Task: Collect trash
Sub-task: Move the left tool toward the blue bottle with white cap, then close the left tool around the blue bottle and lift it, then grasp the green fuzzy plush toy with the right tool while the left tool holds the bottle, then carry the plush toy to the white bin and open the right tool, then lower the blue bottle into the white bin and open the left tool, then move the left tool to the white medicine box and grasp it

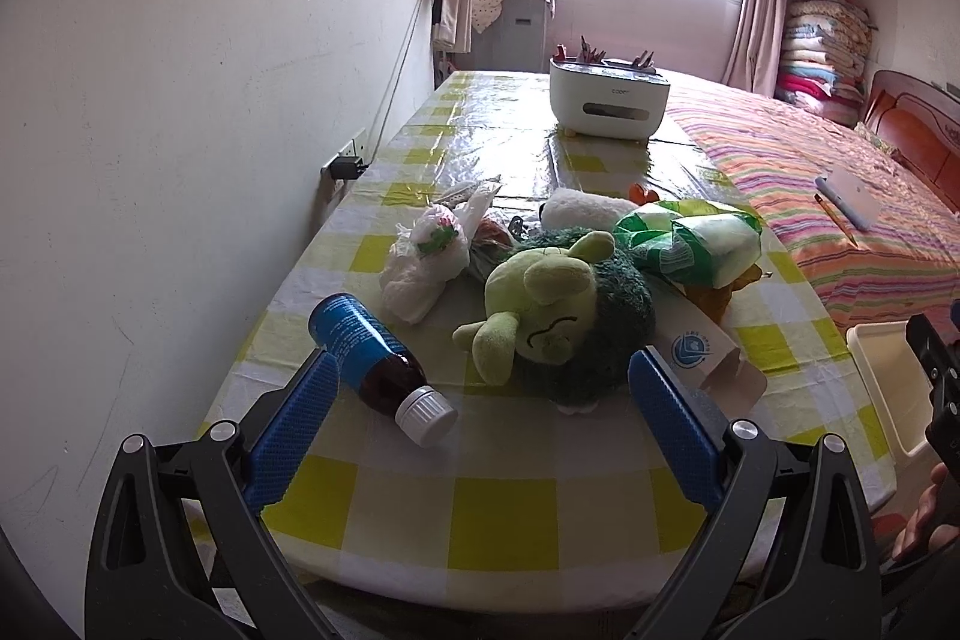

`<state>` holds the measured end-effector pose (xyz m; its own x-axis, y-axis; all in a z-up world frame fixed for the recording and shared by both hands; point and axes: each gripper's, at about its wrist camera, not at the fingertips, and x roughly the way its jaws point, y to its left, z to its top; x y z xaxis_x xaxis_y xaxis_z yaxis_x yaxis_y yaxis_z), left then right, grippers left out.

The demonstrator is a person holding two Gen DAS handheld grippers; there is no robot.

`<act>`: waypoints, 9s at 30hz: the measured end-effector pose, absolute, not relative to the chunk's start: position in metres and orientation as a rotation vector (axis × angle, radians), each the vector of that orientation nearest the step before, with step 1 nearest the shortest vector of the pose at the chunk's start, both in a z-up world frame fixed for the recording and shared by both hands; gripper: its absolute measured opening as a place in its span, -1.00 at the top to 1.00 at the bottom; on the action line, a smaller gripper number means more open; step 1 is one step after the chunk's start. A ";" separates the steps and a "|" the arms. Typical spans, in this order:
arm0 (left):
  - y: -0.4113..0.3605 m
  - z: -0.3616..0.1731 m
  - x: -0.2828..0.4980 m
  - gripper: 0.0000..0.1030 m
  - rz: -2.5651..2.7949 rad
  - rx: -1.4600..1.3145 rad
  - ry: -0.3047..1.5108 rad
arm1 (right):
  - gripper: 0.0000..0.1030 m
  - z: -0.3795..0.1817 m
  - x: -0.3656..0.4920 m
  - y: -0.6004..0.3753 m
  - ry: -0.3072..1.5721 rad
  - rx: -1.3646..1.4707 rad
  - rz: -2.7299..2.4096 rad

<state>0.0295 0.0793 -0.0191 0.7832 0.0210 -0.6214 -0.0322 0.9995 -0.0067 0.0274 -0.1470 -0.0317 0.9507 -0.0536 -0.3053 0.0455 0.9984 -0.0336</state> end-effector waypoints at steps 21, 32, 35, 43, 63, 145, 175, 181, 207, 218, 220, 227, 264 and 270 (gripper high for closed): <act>0.130 -0.029 0.050 -0.86 0.129 -0.191 0.784 | -0.85 -0.030 0.027 -0.149 0.317 0.004 -0.027; 0.159 -0.047 0.092 -0.86 0.260 -0.207 0.953 | -0.85 -0.029 0.029 -0.148 0.322 0.033 -0.009; 0.164 -0.055 0.106 -0.86 0.290 -0.211 1.001 | -0.85 -0.029 0.031 -0.147 0.326 0.044 -0.003; 0.161 -0.064 0.130 -0.84 0.321 -0.175 1.063 | -0.85 -0.030 0.038 -0.143 0.341 0.087 0.027; 0.169 -0.095 0.155 -0.35 0.246 -0.345 1.172 | -0.85 -0.036 0.064 -0.096 0.411 0.064 0.153; 0.100 0.032 0.086 0.11 -0.006 -0.280 0.634 | -0.31 -0.028 0.128 -0.067 0.522 0.189 0.413; -0.099 0.027 0.064 0.11 -0.420 -0.106 0.674 | -0.31 -0.019 0.063 -0.240 0.407 0.366 0.069; -0.132 0.025 0.057 0.11 -0.479 -0.063 0.669 | -0.31 -0.020 0.049 -0.273 0.390 0.393 -0.026; -0.240 0.009 0.038 0.10 -0.613 0.027 0.711 | -0.45 -0.035 0.000 -0.363 0.353 0.546 -0.304; -0.265 0.000 0.041 0.10 -0.635 0.074 0.739 | -0.47 -0.028 -0.022 -0.380 0.247 0.623 -0.357; -0.269 -0.003 0.041 0.10 -0.634 0.086 0.743 | -0.47 -0.029 -0.025 -0.383 0.234 0.640 -0.365; -0.286 -0.010 0.040 0.04 -0.653 0.121 0.745 | -0.47 -0.028 -0.031 -0.386 0.212 0.651 -0.370; -0.036 -0.017 0.106 -0.74 -0.252 0.149 0.812 | -0.48 -0.015 0.051 -0.277 0.348 0.486 -0.106; -0.025 -0.045 0.117 -0.74 -0.246 0.095 0.962 | -0.48 -0.014 0.065 -0.251 0.362 0.455 -0.067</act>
<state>0.1173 -0.0248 -0.0450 0.5465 -0.1653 -0.8210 0.2495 0.9679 -0.0288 0.0645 -0.2514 -0.0135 0.9341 0.0168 -0.3567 0.1435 0.8971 0.4179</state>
